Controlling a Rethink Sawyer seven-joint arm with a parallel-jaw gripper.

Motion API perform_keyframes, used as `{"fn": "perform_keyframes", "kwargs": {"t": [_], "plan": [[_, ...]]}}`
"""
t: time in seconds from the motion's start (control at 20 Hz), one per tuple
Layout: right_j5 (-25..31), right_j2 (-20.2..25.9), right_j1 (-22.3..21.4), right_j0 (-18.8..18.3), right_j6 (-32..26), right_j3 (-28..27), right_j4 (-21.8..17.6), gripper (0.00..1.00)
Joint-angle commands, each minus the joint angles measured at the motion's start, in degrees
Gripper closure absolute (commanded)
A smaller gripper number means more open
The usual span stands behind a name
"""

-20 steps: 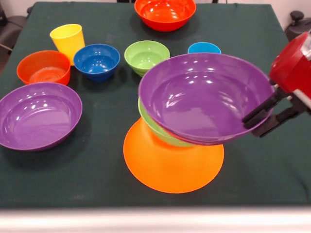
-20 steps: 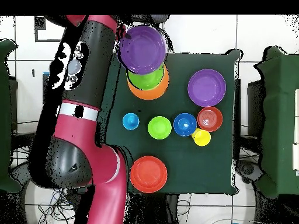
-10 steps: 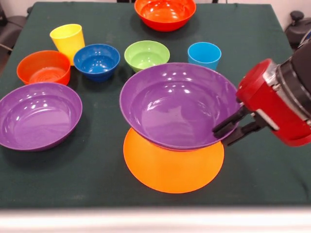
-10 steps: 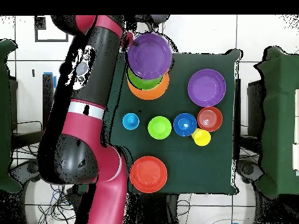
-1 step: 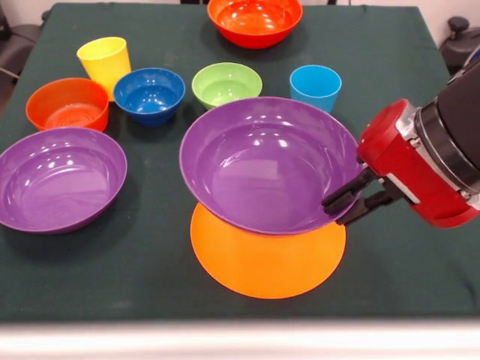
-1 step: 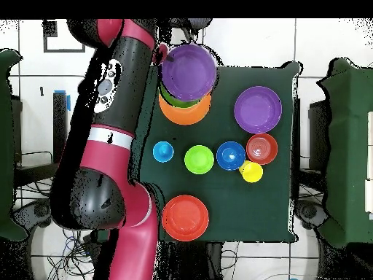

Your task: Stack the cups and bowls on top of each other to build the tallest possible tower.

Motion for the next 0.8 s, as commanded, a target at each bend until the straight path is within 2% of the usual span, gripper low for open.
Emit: {"fn": "perform_keyframes", "kwargs": {"t": [0.05,0.5,0.8], "plan": [[2.83,2.99,0.41,1.4,-9.03,-0.64,-4.49,1.0],[1.93,5.81,0.53,2.01,-8.64,-0.23,-6.44,1.0],[3.39,7.14,-0.14,2.14,-9.02,-0.33,-7.12,1.0]]}}
